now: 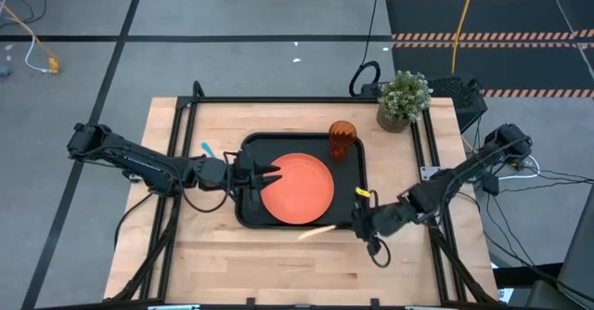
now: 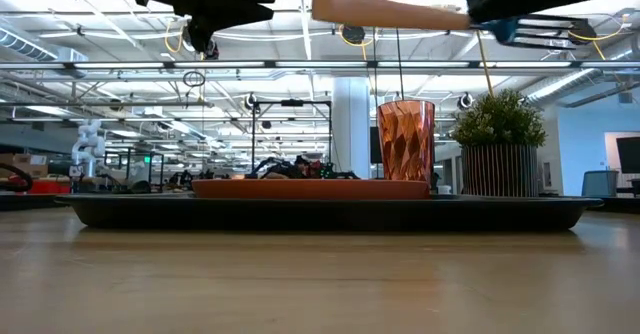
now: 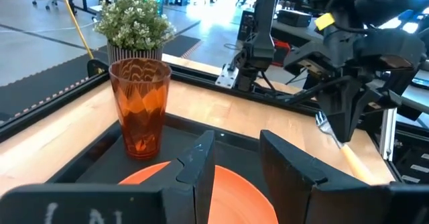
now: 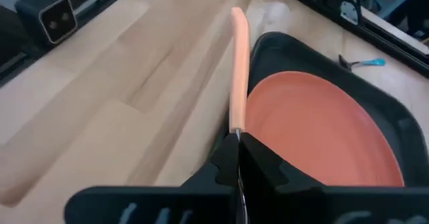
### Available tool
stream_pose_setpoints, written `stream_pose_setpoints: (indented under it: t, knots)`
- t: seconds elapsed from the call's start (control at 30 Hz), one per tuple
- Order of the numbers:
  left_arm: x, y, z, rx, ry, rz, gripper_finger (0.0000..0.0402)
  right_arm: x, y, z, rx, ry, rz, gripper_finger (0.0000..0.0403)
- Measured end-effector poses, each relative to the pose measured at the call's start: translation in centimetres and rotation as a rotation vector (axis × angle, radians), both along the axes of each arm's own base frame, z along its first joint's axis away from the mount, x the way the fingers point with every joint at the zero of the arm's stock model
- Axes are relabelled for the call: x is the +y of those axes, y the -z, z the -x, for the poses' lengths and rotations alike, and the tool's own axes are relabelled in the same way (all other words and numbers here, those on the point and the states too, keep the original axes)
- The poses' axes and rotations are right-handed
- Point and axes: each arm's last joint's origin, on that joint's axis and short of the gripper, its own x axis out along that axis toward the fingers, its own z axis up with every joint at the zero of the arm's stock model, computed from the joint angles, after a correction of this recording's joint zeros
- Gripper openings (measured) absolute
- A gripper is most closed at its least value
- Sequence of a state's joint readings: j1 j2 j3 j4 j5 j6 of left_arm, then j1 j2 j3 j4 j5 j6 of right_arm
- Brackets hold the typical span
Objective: Pick and place plate/cup/fork/spoon on tray
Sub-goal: Put the orange fork on the black serving tray to the left of the orange plate
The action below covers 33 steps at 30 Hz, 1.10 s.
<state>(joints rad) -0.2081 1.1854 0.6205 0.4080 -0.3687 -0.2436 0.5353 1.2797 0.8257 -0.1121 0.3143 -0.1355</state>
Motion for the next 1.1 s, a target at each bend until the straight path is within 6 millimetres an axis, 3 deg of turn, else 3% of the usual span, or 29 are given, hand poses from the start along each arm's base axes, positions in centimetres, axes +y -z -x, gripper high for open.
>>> stream_pose_setpoints:
  t: [0.33,0.7,1.1]
  knots:
    - [0.1,-0.7,0.3,-0.028,0.004,-0.033,0.0120,-2.0,-0.7,-1.6,-0.082,-0.085,0.086,0.0000]
    - [0.8,-2.6,1.8,-0.088,-0.003,-0.143,0.0120,-6.2,-1.3,-3.4,-0.139,-0.103,0.071,0.0000]
    - [2.0,-5.7,5.8,-0.148,-0.027,-0.287,0.0120,-10.4,-6.0,-6.7,-0.276,-0.201,0.083,0.0000]
